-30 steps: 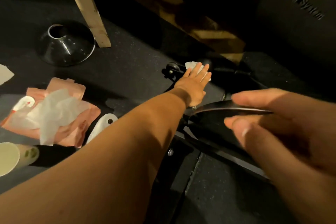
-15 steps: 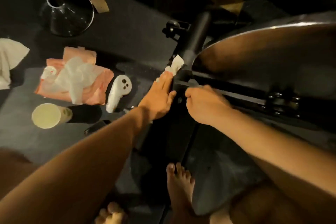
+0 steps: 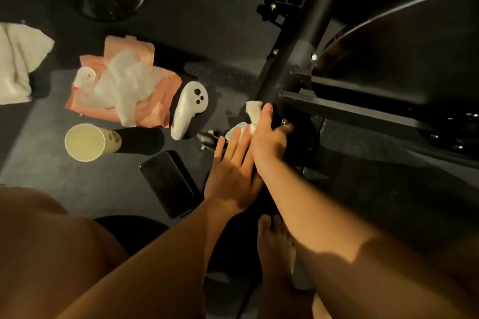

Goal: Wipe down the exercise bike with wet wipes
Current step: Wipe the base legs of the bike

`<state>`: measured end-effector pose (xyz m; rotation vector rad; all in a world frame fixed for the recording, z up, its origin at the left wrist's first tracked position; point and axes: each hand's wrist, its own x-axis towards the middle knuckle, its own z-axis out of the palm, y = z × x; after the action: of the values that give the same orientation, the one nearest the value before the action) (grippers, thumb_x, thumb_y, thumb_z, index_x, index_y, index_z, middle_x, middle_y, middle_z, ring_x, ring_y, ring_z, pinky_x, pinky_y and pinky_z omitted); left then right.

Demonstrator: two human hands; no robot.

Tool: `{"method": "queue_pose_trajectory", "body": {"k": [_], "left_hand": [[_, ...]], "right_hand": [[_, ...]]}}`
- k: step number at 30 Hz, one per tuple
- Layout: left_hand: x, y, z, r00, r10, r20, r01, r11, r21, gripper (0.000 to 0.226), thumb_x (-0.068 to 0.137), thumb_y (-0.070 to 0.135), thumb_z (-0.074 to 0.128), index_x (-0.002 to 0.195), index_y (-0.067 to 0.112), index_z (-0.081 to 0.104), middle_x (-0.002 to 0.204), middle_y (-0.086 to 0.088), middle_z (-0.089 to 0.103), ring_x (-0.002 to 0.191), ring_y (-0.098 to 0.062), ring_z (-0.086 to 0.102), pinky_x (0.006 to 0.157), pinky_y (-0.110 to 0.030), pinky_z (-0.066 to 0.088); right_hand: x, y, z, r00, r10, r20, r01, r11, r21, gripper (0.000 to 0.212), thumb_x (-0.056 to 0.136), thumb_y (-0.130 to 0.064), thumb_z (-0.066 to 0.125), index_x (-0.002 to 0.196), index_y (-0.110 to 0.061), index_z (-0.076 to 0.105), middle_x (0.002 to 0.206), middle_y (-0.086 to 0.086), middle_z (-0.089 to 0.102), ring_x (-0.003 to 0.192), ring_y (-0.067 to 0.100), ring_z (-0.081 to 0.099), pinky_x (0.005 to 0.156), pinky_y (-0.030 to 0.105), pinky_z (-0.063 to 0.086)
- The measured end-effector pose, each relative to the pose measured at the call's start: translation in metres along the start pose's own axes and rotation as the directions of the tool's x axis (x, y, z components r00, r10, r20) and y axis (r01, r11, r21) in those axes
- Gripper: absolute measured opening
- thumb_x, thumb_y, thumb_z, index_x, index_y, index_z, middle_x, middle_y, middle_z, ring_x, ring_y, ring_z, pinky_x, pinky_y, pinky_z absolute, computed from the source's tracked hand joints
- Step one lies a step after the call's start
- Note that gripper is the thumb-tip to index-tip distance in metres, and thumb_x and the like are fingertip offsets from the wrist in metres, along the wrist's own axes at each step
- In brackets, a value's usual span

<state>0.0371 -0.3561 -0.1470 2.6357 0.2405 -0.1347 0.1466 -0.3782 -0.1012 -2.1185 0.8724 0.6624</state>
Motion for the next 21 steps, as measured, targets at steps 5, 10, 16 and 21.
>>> {"method": "queue_pose_trajectory", "body": {"k": [5, 10, 16, 21], "left_hand": [[-0.002, -0.004, 0.002, 0.996, 0.046, -0.078, -0.049, 0.998, -0.038, 0.069, 0.087, 0.03, 0.058, 0.149, 0.01, 0.033, 0.155, -0.012, 0.035, 0.147, -0.03, 0.024, 0.114, -0.059, 0.024], [-0.001, -0.007, 0.007, 0.973, 0.182, -0.14, -0.173, 0.982, 0.075, 0.057, 0.091, 0.034, 0.046, 0.144, 0.014, 0.043, 0.145, -0.01, 0.05, 0.141, -0.038, 0.033, 0.112, -0.064, 0.025], [-0.002, -0.001, 0.003, 0.98, -0.001, -0.2, -0.06, 0.953, -0.298, 0.062, 0.082, 0.021, 0.06, 0.14, 0.006, 0.042, 0.145, -0.016, 0.045, 0.139, -0.034, 0.035, 0.112, -0.066, 0.025], [0.027, 0.009, -0.03, 0.947, -0.315, -0.055, 0.201, 0.721, -0.664, 0.053, 0.083, 0.017, 0.053, 0.133, 0.003, 0.047, 0.136, -0.012, 0.048, 0.123, -0.024, 0.047, 0.107, -0.024, 0.032]], "right_hand": [[-0.001, -0.004, -0.022, 0.994, -0.1, -0.043, 0.093, 0.986, -0.138, 0.07, 0.091, -0.053, 0.054, 0.148, -0.021, 0.028, 0.149, 0.013, 0.034, 0.131, 0.034, 0.042, 0.098, 0.044, 0.04], [-0.004, 0.015, -0.032, 0.448, -0.807, 0.385, 0.837, 0.226, -0.499, 0.025, 0.094, -0.034, 0.052, 0.117, -0.028, 0.06, 0.114, -0.001, 0.056, 0.107, 0.016, 0.048, 0.083, 0.037, 0.051], [0.012, 0.034, -0.041, 0.62, -0.751, 0.225, 0.755, 0.495, -0.43, 0.022, 0.097, -0.026, 0.051, 0.113, -0.021, 0.065, 0.113, -0.001, 0.058, 0.098, 0.014, 0.054, 0.074, 0.019, 0.046], [-0.028, 0.1, -0.018, 0.998, -0.058, 0.001, 0.058, 0.986, 0.158, 0.016, 0.099, -0.02, 0.048, 0.103, -0.02, 0.064, 0.102, 0.001, 0.062, 0.1, 0.019, 0.059, 0.082, 0.028, 0.044]]}}
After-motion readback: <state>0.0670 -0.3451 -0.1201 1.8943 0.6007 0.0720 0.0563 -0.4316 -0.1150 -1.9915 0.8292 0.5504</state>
